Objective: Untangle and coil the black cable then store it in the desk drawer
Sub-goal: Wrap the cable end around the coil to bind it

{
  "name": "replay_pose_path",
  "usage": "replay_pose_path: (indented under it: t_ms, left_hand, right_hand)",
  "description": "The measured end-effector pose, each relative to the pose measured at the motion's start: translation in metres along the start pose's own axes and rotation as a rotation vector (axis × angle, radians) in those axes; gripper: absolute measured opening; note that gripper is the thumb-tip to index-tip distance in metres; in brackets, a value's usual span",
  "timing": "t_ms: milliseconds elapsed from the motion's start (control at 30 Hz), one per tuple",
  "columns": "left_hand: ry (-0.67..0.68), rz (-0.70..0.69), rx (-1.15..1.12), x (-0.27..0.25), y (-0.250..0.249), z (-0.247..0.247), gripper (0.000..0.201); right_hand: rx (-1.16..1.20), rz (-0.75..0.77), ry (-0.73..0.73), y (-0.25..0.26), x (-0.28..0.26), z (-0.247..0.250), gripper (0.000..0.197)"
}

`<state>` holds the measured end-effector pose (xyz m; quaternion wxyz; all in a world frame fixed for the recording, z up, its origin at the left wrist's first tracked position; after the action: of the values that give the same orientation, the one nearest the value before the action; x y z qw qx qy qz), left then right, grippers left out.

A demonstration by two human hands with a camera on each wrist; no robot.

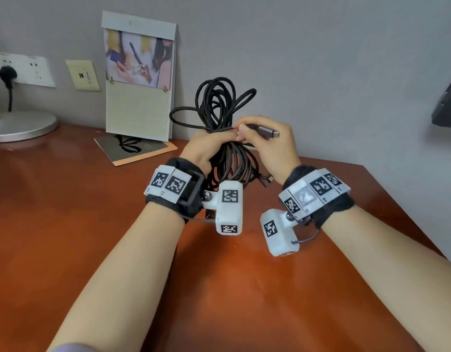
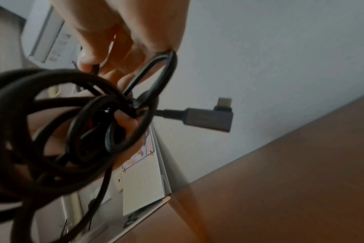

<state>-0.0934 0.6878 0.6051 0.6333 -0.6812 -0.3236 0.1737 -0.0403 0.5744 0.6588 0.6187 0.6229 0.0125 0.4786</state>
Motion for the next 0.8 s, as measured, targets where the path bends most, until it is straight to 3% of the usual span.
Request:
replay_pose_path:
  t_ms: [100,333,433,600,700,800]
  left_hand:
    - [0.077,0.021,-0.101,-0.002,-0.001,-0.006,0.002]
    - [0.277,0.071,-0.283,-0.01,-0.004,-0.027,0.021]
    - [0.266,0.059,-0.301,-0.014,-0.009,-0.029,0.017]
    - [0.24,-0.099,-0.363,-0.011,-0.018,-0.025,0.015]
    - [0.25,-0.132,-0.453,-0.011,-0.021,-0.027,0.026]
    - [0.265,-0.113,-0.435,-0.012,-0.018,-0.031,0.051]
  right_hand:
    - [0.233,-0.173,-0.04,-0.015,0.003,0.005,0.014]
    - [0.622,-0.473,-0.065,-0.036,0.007,0.009,0.008]
    - [0.734,-0.642,-0.061,-0.045,0.006,0.008,0.006]
    - [0.737,-0.851,-0.058,-0.053,0.002,0.006,0.011]
    - [0.799,-0.963,-0.001,-0.05,-0.001,-0.003,0.013]
    - [0.787,-1.01,0.094,-0.049,-0.003,-0.012,0.016]
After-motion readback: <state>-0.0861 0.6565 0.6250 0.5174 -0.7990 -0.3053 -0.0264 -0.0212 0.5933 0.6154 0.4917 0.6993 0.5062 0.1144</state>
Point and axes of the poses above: each hand's wrist, its own x-axis towards the middle knuckle, its own z-axis out of the back of the hand, y = z × x, the point moved 8 cm from there along x, towards the middle knuckle, and after that the axes turned 9 degrees about -z, right-handed, at the moved point
